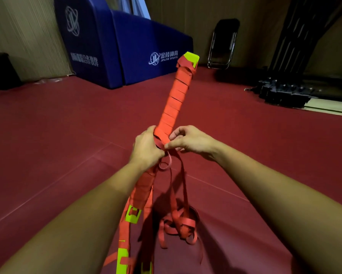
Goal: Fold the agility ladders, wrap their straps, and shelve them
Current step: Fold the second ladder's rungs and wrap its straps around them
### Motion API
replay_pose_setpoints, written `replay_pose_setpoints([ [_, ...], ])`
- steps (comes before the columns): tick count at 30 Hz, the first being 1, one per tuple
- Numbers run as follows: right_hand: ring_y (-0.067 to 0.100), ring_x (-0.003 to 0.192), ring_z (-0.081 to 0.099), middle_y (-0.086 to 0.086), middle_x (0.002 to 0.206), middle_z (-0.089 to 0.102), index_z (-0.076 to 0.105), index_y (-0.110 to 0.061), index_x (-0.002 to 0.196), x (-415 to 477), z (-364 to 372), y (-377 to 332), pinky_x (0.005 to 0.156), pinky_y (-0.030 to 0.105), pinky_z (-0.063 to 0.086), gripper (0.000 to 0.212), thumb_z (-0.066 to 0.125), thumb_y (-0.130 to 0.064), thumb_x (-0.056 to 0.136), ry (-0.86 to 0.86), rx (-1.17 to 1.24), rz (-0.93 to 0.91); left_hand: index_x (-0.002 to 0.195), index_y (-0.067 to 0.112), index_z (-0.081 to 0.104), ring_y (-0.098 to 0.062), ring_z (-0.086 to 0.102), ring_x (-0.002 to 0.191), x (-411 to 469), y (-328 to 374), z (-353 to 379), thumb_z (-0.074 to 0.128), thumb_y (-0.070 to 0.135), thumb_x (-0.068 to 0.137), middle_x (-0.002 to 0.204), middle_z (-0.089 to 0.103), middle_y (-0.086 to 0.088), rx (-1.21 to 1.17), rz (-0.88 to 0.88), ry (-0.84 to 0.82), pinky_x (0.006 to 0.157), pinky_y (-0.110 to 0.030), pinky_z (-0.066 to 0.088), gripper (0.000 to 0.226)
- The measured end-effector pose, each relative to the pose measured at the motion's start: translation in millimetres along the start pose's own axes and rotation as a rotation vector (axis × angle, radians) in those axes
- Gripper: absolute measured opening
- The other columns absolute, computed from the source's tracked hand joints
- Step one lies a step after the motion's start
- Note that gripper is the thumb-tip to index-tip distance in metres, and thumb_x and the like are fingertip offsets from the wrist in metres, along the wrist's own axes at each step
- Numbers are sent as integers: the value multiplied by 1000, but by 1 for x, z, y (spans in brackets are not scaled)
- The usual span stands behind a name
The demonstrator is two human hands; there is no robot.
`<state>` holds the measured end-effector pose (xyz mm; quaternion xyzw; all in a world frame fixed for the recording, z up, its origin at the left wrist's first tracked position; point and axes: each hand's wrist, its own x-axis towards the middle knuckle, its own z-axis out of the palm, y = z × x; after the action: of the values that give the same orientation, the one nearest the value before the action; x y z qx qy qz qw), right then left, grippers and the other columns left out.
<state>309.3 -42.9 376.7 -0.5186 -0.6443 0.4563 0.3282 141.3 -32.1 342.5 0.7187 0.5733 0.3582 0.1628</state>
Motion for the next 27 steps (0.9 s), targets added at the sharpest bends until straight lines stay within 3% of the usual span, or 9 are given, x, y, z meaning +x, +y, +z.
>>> replay_pose_setpoints([
  [3,14,64,52,6,73,60,63,-10,89,-5,2,-1,54,20,39,20,79,-7,77,-40,-102,0,115,20,59,-32,66,95,0,-2,0,83,25,64,101,71,-5,0,17,3,75,-36,52,57],
  [6,7,52,54,0,65,63,63,-12,79,-2,-1,-4,54,23,43,18,65,6,76,139,-155,-65,117,20,60,-29,67,98,1,-3,2,87,30,60,103,72,-4,10,30,5,78,-35,52,64],
  [8,8,54,61,-3,63,67,63,-18,72,2,-7,-7,60,28,50,21,63,3,74,243,-232,-106,118,20,59,-29,67,100,1,-4,2,88,30,58,104,72,-5,19,33,7,81,-35,52,67],
  [11,21,74,70,1,72,72,60,-20,69,4,-15,-8,72,34,56,10,62,-10,69,305,-540,-132,120,18,58,-30,66,102,2,-4,3,90,32,58,107,71,-6,41,55,8,84,-37,52,71],
  [13,30,81,66,2,78,69,54,-21,67,2,-15,-8,72,37,54,12,66,-21,67,278,-697,-105,120,19,59,-29,66,102,1,-3,5,89,33,58,106,71,-6,52,76,-5,84,-39,52,70],
  [15,27,80,65,1,77,69,57,-18,70,2,-13,-6,71,36,54,16,72,-23,66,190,-743,-69,116,23,60,-27,66,100,1,-2,5,86,36,56,103,71,-2,50,103,-14,81,-39,52,67],
  [18,20,64,54,1,68,60,58,-12,73,-2,-12,-12,55,29,42,20,78,-12,69,124,-485,-20,113,28,60,-25,66,97,2,-2,5,82,40,53,101,71,2,45,121,-23,79,-40,53,65],
  [21,11,58,50,3,70,64,55,-18,70,-10,-16,-19,44,22,26,25,78,-20,81,-53,-74,99,109,30,59,-22,66,92,2,-5,4,74,51,50,96,69,5,40,131,-14,76,-39,53,63],
  [27,4,45,39,-9,50,53,51,-20,60,-11,-12,-13,45,18,22,36,68,-15,92,-91,115,185,95,30,54,-15,63,77,2,-8,1,68,55,49,86,64,8,20,128,-33,67,-30,49,54],
])
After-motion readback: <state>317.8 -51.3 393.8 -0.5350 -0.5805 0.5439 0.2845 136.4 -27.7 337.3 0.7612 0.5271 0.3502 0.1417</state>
